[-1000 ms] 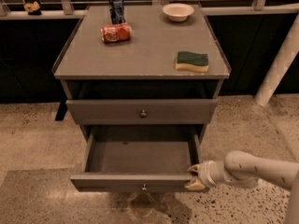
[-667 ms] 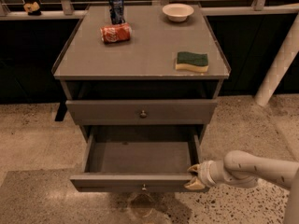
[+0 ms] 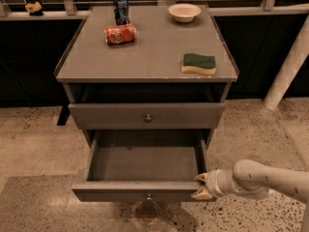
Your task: Open middle drawer
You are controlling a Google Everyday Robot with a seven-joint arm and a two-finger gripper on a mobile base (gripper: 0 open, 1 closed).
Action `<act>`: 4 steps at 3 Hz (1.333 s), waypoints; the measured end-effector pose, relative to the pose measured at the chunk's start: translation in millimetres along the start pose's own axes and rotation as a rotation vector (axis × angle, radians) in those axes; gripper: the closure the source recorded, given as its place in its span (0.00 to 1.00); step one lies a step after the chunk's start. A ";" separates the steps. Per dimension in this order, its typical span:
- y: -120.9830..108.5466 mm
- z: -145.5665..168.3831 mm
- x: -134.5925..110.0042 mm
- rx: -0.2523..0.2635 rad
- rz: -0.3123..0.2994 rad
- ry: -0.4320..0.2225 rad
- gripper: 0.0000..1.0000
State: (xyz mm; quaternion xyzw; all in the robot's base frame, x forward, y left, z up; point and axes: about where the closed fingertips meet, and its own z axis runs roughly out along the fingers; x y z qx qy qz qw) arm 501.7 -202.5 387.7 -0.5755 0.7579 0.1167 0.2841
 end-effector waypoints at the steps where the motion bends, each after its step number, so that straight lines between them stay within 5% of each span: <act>1: 7.6 0.8 0.7 -0.008 -0.017 0.008 1.00; 4: 26.7 -5.7 3.7 0.001 -0.056 0.005 1.00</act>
Offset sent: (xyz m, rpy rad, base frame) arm -0.1266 -0.0242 -0.0164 -0.0539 -0.0679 0.1232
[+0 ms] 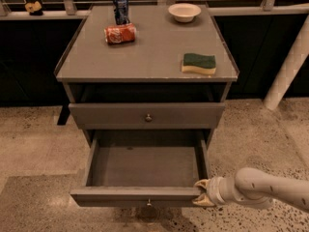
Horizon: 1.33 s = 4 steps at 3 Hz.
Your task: Open middle drawer
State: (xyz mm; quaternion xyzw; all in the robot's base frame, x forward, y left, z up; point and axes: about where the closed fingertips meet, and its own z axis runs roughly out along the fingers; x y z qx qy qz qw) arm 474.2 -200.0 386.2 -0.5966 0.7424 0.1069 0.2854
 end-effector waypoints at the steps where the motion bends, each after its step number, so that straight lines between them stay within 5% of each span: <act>1: 5.8 -3.1 0.8 0.007 0.000 -0.003 1.00; 2: 5.8 -3.1 0.8 0.007 0.000 -0.003 1.00; 4: 5.8 -3.0 0.8 0.007 0.000 -0.003 0.59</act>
Offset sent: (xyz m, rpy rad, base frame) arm -0.2960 -0.0540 -0.0379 0.0572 -0.2276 -0.1142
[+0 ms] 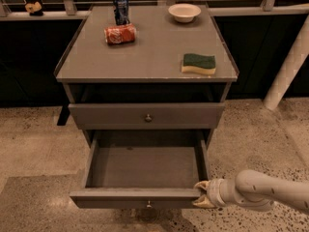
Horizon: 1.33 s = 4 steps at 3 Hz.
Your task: Open middle drawer
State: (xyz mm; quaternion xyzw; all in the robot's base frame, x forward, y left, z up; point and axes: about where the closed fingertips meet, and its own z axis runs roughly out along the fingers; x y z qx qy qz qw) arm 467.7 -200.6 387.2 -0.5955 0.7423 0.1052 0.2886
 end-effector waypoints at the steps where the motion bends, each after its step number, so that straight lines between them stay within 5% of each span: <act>1: 0.0 0.0 0.0 0.000 0.000 0.000 0.36; 2: 0.0 0.0 0.0 0.000 0.000 0.000 0.13; 3: 0.0 0.1 0.0 0.000 0.000 0.000 0.00; 4: 0.1 0.1 -0.1 0.000 0.000 0.000 0.00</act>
Offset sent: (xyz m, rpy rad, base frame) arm 0.0000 0.0000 0.0000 0.0000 0.0000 0.0000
